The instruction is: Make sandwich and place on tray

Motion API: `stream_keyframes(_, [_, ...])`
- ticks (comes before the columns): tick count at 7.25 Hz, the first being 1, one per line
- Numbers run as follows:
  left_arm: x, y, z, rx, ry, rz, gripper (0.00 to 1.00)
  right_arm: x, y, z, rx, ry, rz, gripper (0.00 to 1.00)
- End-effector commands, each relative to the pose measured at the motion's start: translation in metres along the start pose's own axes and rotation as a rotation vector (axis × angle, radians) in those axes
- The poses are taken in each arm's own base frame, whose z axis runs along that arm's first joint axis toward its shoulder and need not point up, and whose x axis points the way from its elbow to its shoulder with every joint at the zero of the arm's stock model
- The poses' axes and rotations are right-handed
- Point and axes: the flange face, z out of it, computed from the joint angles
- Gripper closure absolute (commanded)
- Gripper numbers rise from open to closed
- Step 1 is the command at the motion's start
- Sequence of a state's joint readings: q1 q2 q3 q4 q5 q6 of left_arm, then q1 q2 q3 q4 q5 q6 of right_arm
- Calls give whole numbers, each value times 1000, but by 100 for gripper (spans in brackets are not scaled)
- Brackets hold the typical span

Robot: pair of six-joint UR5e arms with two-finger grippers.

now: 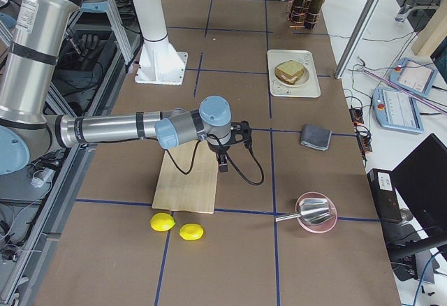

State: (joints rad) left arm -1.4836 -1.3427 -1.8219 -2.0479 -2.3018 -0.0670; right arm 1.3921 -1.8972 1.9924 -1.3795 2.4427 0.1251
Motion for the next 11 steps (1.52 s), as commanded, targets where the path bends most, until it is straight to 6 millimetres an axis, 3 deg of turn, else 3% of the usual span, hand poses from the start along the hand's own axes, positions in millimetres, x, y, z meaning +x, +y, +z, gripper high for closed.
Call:
stream_keyframes(1, [-69, 14, -43, -198, -23, -44, 53, 28, 9, -17, -9, 20, -7, 0])
stream_keyframes(2, [-69, 3, -47, -251, -14, -95, 12, 31, 10, -22, -1, 29, 4, 0])
stream_keyframes(3, [-74, 24, -37, -277, 2, -127, 0, 27, 9, -17, -25, 27, 5, 0])
stream_keyframes(5, [-74, 35, -31, -296, 16, -139, 0, 28, 8, -10, -52, 70, -1, 0])
stream_keyframes(7, [-69, 33, -29, -277, 62, -136, 0, 39, 13, -14, -60, 100, 41, 0])
stream_keyframes(9, [-71, 38, -26, -285, 69, -146, 0, 39, 5, -23, -52, 96, 64, 0])
stream_keyframes(11, [-73, 29, -26, -276, 52, -125, 0, 36, -5, -28, -59, 96, 77, 0])
